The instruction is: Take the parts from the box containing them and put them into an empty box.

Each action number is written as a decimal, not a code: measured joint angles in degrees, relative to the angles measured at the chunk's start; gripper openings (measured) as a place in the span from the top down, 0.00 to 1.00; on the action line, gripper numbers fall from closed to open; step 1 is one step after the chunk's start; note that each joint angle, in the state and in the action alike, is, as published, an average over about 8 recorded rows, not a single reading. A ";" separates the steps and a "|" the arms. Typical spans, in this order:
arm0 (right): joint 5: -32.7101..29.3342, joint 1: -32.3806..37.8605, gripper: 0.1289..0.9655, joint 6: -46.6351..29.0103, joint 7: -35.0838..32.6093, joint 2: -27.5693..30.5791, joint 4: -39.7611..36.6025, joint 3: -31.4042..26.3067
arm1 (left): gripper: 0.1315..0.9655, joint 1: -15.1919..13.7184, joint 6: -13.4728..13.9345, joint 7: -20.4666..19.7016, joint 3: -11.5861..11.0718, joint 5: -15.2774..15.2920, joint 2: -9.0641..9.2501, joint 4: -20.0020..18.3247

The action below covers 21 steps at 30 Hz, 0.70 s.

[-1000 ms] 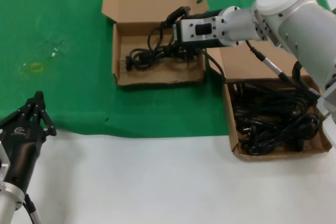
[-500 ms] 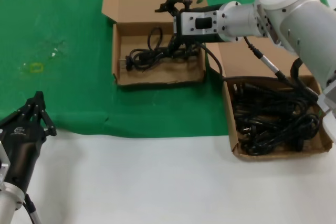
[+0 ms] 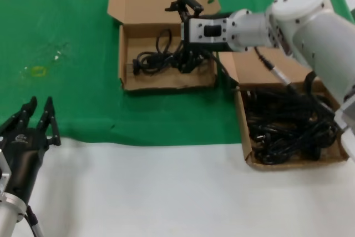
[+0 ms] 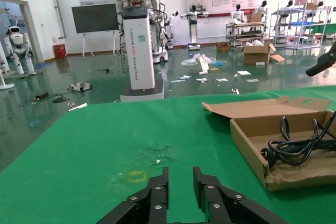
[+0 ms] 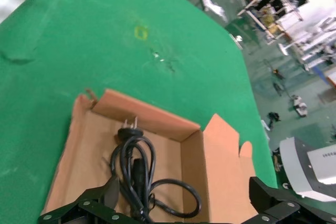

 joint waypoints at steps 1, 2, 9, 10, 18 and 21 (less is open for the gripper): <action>-0.05 -0.72 0.20 0.35 0.42 0.15 0.76 0.44 | 0.92 0.00 0.00 0.00 0.00 0.00 0.00 0.00; -0.11 -1.55 0.18 0.74 0.92 0.32 1.64 0.95 | 0.90 0.00 0.00 0.00 0.00 0.00 0.00 0.00; -0.59 -8.34 0.07 3.99 4.93 1.73 8.79 5.09 | 0.77 0.00 0.00 0.00 0.00 0.00 0.00 0.00; -0.67 -9.42 0.06 4.50 5.54 1.95 9.89 5.73 | 0.77 0.00 0.00 0.00 0.00 0.00 0.00 0.00; -1.30 -18.24 0.01 8.72 10.72 3.79 19.25 11.14 | 0.62 0.00 0.00 0.00 0.00 -0.01 0.00 0.00; -1.54 -21.51 0.01 10.30 12.67 4.47 22.70 13.14 | 0.53 0.00 0.00 0.00 0.00 -0.01 0.00 0.00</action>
